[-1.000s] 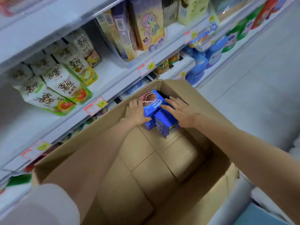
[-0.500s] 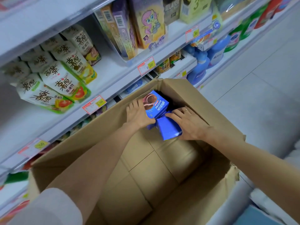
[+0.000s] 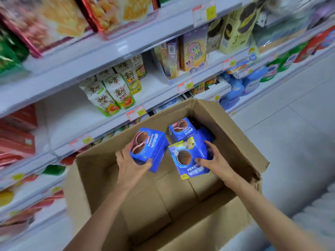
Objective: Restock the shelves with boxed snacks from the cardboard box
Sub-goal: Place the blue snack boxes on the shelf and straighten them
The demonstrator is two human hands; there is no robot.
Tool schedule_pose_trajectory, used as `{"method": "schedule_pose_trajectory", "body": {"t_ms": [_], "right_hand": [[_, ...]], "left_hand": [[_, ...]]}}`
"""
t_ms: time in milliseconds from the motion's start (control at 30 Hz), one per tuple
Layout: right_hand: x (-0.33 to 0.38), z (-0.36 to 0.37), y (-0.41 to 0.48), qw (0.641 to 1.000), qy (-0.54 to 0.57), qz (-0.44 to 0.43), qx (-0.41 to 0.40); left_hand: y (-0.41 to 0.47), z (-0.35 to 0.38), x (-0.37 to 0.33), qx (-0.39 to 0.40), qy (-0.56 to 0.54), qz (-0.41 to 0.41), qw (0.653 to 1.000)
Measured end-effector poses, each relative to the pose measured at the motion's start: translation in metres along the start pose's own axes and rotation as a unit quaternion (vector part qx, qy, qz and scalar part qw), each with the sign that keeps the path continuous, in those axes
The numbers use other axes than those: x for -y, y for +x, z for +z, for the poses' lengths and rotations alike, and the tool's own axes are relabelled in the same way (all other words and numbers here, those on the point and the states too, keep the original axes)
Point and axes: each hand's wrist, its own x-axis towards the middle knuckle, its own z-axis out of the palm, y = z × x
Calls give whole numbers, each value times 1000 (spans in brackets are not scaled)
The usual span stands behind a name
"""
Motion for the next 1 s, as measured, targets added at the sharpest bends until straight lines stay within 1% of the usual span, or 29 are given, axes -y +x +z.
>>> {"method": "schedule_pose_trajectory", "body": {"t_ms": [33, 167, 300, 367, 433, 567, 633, 800, 1000], "right_hand": [[3, 6, -8, 1000, 29, 10, 4], [15, 36, -40, 999, 47, 11, 1], [43, 83, -83, 996, 92, 16, 14], [54, 113, -106, 993, 118, 6, 27], [63, 147, -126, 989, 144, 1, 39], [76, 216, -162, 980, 180, -11, 83], [81, 246, -180, 978, 168, -26, 121], [91, 314, -209, 973, 145, -44, 175], [117, 382, -230, 965, 91, -48, 242]], "left_hand": [[-8, -9, 5, -3, -3, 4, 1000], [-37, -53, 25, -13, -8, 33, 999], [-71, -113, 38, -9, -56, 50, 997], [-91, -146, 47, -36, -52, 58, 996], [-110, -179, 59, -80, -19, 72, 994], [-143, -236, 88, -121, -17, 36, 992], [-159, -262, 102, -137, -29, 30, 990], [-189, -324, 143, -175, -49, 34, 983], [-215, -404, 177, -226, -43, 47, 972]]}}
